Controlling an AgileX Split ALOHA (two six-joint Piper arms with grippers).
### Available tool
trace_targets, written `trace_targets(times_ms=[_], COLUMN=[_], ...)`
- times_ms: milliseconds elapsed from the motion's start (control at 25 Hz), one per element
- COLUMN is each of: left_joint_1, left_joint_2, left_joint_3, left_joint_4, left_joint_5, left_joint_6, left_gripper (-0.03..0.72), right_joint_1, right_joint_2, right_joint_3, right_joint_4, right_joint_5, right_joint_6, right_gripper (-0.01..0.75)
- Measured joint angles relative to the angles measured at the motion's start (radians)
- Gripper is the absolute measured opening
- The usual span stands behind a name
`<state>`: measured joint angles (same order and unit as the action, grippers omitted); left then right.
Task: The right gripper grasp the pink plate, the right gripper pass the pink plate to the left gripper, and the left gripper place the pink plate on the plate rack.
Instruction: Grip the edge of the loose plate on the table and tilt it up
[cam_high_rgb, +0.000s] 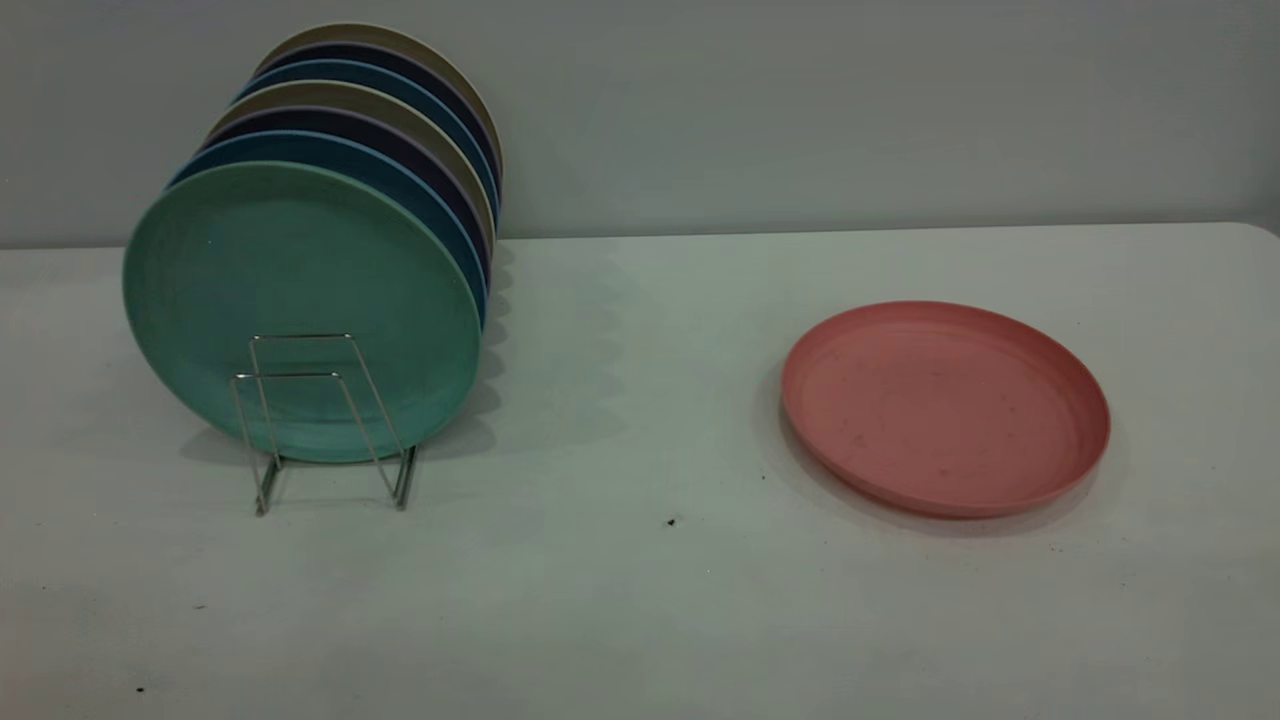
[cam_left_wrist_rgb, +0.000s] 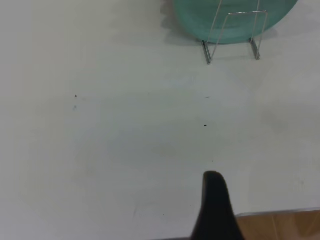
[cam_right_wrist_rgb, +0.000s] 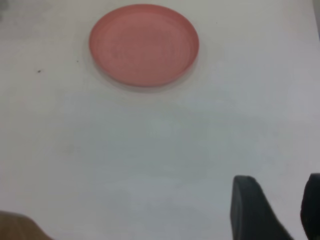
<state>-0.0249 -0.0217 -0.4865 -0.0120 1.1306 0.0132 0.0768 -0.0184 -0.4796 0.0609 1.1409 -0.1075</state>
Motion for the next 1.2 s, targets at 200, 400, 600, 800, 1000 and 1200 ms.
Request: trace_targets(times_ms=[200, 400, 600, 800, 1000, 1200], left_joint_1=[0.000, 0.000, 0.000, 0.000, 0.000, 0.000], left_joint_2=[0.000, 0.000, 0.000, 0.000, 0.085, 0.264], left_joint_3=[0.000, 0.000, 0.000, -0.015, -0.019, -0.019], left_joint_4=[0.000, -0.030, -0.058, -0.055, -0.083, -0.237], left_joint_5=[0.000, 0.000, 0.000, -0.099, -0.205, -0.310], left_joint_6=[0.000, 0.000, -0.001, -0.003, -0.013, 0.058], left_gripper=[0.563, 0.563, 0.563, 0.563, 0.563, 0.563], right_joint_1=[0.000, 0.000, 0.000, 0.000, 0.000, 0.000], right_joint_2=[0.000, 0.000, 0.000, 0.057, 0.233, 0.402], right_joint_3=[0.000, 0.000, -0.004, -0.029, -0.031, -0.031], right_joint_4=[0.000, 0.007, 0.010, 0.128, 0.220, 0.241], right_joint_5=[0.000, -0.001, -0.007, -0.140, -0.293, -0.403], right_joint_6=[0.000, 0.000, -0.020, -0.080, -0.167, -0.222], right_gripper=[0.266, 0.266, 0.266, 0.288, 0.369, 0.404])
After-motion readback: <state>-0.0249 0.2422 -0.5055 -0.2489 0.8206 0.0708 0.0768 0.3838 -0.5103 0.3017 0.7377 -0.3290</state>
